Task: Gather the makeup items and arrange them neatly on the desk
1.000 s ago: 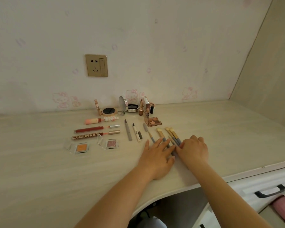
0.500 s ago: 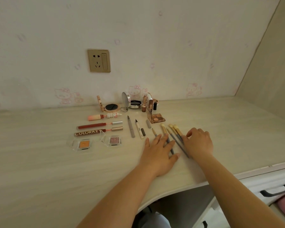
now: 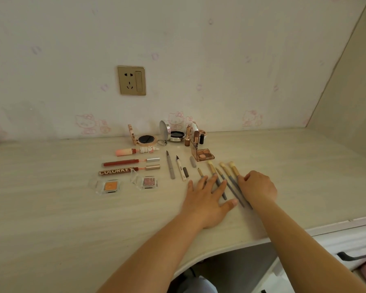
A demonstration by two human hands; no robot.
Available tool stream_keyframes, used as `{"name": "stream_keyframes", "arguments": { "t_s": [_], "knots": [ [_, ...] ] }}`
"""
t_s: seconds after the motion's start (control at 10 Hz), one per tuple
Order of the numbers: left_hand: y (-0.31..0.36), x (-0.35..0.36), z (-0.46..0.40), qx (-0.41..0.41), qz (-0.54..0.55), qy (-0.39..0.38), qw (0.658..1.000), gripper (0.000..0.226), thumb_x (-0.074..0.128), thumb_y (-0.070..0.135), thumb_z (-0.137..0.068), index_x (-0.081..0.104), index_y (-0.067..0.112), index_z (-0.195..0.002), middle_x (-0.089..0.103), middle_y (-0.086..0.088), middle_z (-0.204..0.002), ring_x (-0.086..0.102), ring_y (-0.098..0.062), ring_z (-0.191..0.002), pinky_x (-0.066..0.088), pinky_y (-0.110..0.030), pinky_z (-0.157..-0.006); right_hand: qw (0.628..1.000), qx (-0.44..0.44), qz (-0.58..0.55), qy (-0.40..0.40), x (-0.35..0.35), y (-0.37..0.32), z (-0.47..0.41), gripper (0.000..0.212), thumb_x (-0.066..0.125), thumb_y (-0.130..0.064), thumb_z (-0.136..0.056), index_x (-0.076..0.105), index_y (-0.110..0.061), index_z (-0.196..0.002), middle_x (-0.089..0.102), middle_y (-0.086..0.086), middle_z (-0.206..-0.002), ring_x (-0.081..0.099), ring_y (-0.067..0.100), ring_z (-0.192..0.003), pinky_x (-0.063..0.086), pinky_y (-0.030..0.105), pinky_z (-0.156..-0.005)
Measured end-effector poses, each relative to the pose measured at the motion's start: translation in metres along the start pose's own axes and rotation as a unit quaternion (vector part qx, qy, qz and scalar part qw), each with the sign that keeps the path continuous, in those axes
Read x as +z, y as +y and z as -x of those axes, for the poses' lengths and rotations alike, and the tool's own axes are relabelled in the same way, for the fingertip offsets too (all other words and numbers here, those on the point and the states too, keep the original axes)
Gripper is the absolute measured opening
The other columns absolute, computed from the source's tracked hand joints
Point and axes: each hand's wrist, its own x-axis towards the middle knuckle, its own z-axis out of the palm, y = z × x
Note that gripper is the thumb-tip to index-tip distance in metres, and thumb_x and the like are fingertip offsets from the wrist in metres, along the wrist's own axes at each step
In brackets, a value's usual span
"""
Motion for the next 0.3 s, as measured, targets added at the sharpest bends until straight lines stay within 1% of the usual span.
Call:
{"name": "stream_keyframes", "arguments": {
  "t_s": [0.1,0.2,0.3],
  "knots": [
    [-0.001,0.0,0.002,-0.001,0.016,0.013,1.0,0.077,0.0,0.078,-0.078,-0.008,0.041,-0.146,-0.012,0.008,-0.158,-0.016,-0.019,-0.144,-0.012,-0.049,-0.112,1.0,-0.001,-0.013,-0.012,-0.001,0.001,0.002,0.031,0.042,-0.043,-0.093,0.056,-0.016,-0.09,0.051,0.002,-0.076,0.049,0.022,-0.072,0.037,0.028,-0.062],
    [0.001,-0.007,0.005,0.013,0.058,0.052,0.997,0.082,-0.004,0.08,-0.073,-0.01,0.041,-0.145,-0.013,0.009,-0.157,-0.017,-0.018,-0.143,-0.008,-0.047,-0.115,0.997,-0.012,-0.073,0.005,-0.002,0.006,0.005,0.034,0.036,-0.041,-0.096,0.053,-0.012,-0.089,0.053,0.005,-0.08,0.05,0.024,-0.073,0.036,0.031,-0.064],
    [-0.006,-0.018,0.024,0.03,0.27,0.247,0.93,0.054,0.031,0.054,-0.094,0.025,0.034,-0.144,0.019,0.014,-0.149,0.008,0.001,-0.136,0.014,-0.028,-0.114,0.953,-0.021,-0.303,0.025,-0.006,0.03,0.017,0.029,0.038,-0.033,-0.098,0.056,-0.014,-0.086,0.06,0.005,-0.078,0.053,0.016,-0.067,0.036,0.026,-0.055]
  ]
}}
